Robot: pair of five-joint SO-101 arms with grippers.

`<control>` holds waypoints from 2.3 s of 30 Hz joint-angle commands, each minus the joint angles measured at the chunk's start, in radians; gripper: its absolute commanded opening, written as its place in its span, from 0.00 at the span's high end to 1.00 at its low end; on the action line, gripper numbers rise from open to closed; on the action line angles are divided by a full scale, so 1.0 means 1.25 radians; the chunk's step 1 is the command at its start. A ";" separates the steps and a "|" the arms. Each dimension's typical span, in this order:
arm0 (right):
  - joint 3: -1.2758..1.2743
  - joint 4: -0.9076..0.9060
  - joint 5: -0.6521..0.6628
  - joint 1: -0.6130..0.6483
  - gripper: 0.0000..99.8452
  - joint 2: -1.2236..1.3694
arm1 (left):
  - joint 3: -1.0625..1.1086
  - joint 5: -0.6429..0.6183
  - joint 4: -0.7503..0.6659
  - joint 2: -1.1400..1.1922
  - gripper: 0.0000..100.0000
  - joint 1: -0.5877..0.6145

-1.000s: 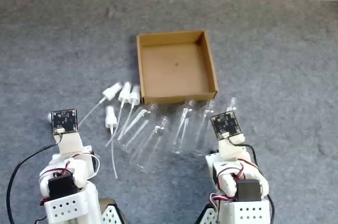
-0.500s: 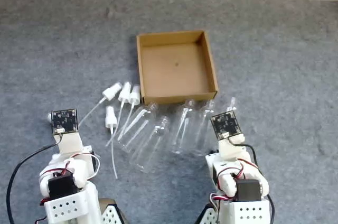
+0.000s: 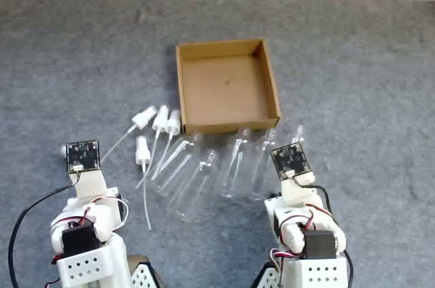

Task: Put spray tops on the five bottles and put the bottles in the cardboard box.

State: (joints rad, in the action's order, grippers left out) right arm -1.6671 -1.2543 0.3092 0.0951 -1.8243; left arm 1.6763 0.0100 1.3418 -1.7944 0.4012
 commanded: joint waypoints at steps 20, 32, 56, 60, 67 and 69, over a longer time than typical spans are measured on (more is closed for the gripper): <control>-0.100 0.273 0.004 -0.089 0.99 -0.012 | 0.015 0.141 -0.047 -0.006 0.99 0.017; 0.304 0.169 -0.043 -0.121 0.99 0.170 | 0.015 0.317 -0.047 -0.004 0.99 0.021; 0.962 0.116 -0.495 -0.079 0.78 1.323 | 0.015 0.318 -0.047 -0.002 0.99 0.023; 0.915 0.171 -0.489 -0.116 0.79 1.353 | 0.015 0.318 -0.047 -0.002 0.99 0.023; 0.821 0.246 -0.285 -0.182 0.97 1.370 | 0.015 0.319 -0.047 -0.003 0.99 0.023; 0.807 0.250 -0.157 -0.206 1.00 1.372 | 0.015 0.323 -0.053 -0.006 0.99 0.028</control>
State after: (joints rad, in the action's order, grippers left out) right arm -0.6391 -0.9705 -0.0806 -0.1166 -0.1197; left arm 1.6763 0.3966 1.3019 -1.7960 0.4166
